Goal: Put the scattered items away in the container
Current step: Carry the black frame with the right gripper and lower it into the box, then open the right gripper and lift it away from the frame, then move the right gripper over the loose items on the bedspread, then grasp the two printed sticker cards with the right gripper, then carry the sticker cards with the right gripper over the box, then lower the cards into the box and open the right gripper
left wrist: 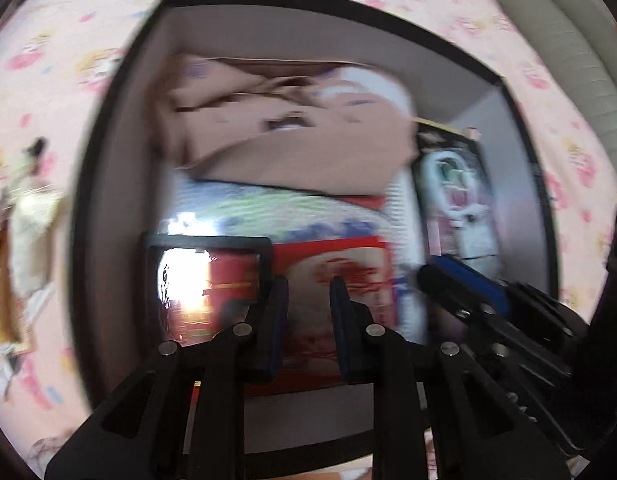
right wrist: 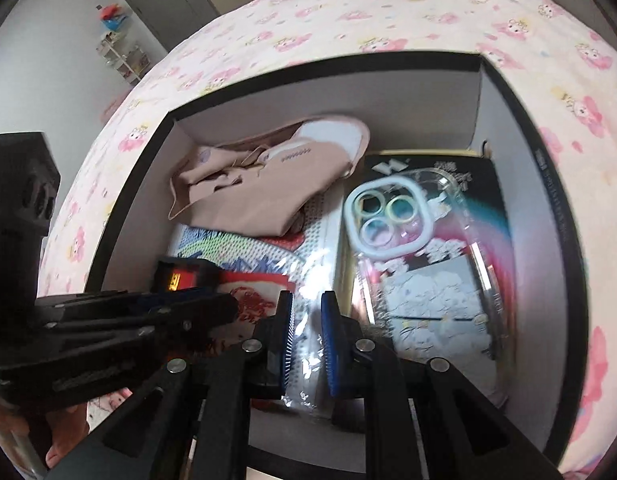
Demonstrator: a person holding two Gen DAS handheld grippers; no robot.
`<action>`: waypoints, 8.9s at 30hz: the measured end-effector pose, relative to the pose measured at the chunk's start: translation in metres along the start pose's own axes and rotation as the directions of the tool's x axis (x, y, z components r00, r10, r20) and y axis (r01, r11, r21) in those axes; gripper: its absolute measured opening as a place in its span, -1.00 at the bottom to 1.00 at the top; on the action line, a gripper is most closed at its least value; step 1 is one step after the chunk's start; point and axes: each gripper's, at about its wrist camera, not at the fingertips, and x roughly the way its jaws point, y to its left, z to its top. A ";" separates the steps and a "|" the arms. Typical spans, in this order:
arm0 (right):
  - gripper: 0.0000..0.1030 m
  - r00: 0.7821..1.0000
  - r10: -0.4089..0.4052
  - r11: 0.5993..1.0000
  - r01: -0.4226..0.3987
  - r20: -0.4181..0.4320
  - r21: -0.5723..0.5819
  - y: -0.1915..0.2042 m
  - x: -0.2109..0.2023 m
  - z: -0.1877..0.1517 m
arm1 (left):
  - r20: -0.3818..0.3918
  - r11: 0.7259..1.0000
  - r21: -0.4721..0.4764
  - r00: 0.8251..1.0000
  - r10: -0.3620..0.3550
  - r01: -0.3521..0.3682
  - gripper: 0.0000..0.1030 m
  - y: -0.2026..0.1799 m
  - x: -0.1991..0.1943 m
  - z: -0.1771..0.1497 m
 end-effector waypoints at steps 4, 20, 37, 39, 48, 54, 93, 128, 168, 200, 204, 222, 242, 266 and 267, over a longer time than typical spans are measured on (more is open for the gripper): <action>-0.75 1.000 0.013 1.000 -0.013 -0.026 -0.013 0.015 0.009 0.005 | 0.028 0.998 -0.008 0.998 -0.062 0.062 -0.62 0.006 -0.014 0.004; -0.75 0.991 0.040 0.996 -0.049 -0.130 -0.068 0.052 0.039 0.004 | 0.035 0.998 -0.040 0.998 0.059 -0.058 -0.58 -0.003 -0.012 0.026; -0.30 0.991 -0.014 0.999 0.019 0.137 -0.036 0.070 -0.097 -0.051 | 0.393 0.997 0.073 0.918 -0.048 0.021 -0.04 -0.029 -0.134 -0.082; -0.28 0.988 -0.023 0.999 0.029 0.154 -0.041 0.079 -0.108 -0.057 | 0.414 0.997 0.079 0.909 -0.041 0.010 -0.03 -0.033 -0.146 -0.094; -0.24 0.968 -0.102 0.993 0.115 0.228 -0.040 0.102 -0.133 -0.081 | 0.461 0.995 0.098 0.886 -0.049 0.004 0.09 -0.025 -0.175 -0.122; -0.24 0.964 -0.104 0.990 0.124 0.245 -0.068 0.120 -0.135 -0.082 | 0.483 0.997 0.082 0.874 -0.050 0.012 0.12 0.000 -0.191 -0.136; -0.24 0.996 0.041 0.902 -0.070 -0.078 -0.426 0.323 0.047 -0.053 | 0.444 0.904 -0.418 0.888 0.116 0.091 0.17 0.280 -0.160 -0.190; -0.42 0.919 0.185 0.924 -0.283 -0.347 -0.258 0.281 0.129 -0.045 | 0.242 0.855 -0.463 0.961 -0.133 0.235 -0.45 0.340 -0.069 -0.152; -0.65 0.977 0.210 0.973 -0.206 0.031 -0.109 0.176 -0.061 -0.063 | 0.392 0.959 -0.116 0.899 -0.194 0.258 -0.63 0.127 -0.166 -0.123; -0.62 0.939 -0.004 1.000 -0.002 0.344 0.016 0.106 -0.293 -0.083 | 0.444 0.960 0.264 0.871 -0.210 0.096 -0.62 -0.105 -0.312 -0.120; -0.61 0.937 -0.016 1.000 0.017 0.348 0.001 0.112 -0.290 -0.066 | 0.446 0.963 0.246 0.870 -0.210 0.107 -0.62 -0.099 -0.313 -0.104; -0.61 0.989 0.024 0.999 -0.029 0.148 0.035 0.047 -0.137 0.026 | 0.323 0.971 0.145 0.919 -0.227 0.189 -0.63 -0.037 -0.155 0.008; -0.61 0.993 0.031 0.988 -0.013 -0.115 0.153 -0.019 -0.006 0.018 | 0.097 0.989 0.100 0.988 -0.117 0.108 -0.62 -0.012 -0.002 0.023; -0.49 0.987 -0.138 0.989 0.141 -0.083 0.038 -0.019 0.011 0.060 | 0.011 0.998 0.059 0.999 -0.034 0.033 -0.40 -0.010 0.029 0.073; -0.49 0.988 -0.128 0.991 0.131 -0.083 0.033 -0.016 0.011 0.058 | 0.010 0.998 0.049 0.999 -0.049 0.048 -0.40 -0.007 0.027 0.070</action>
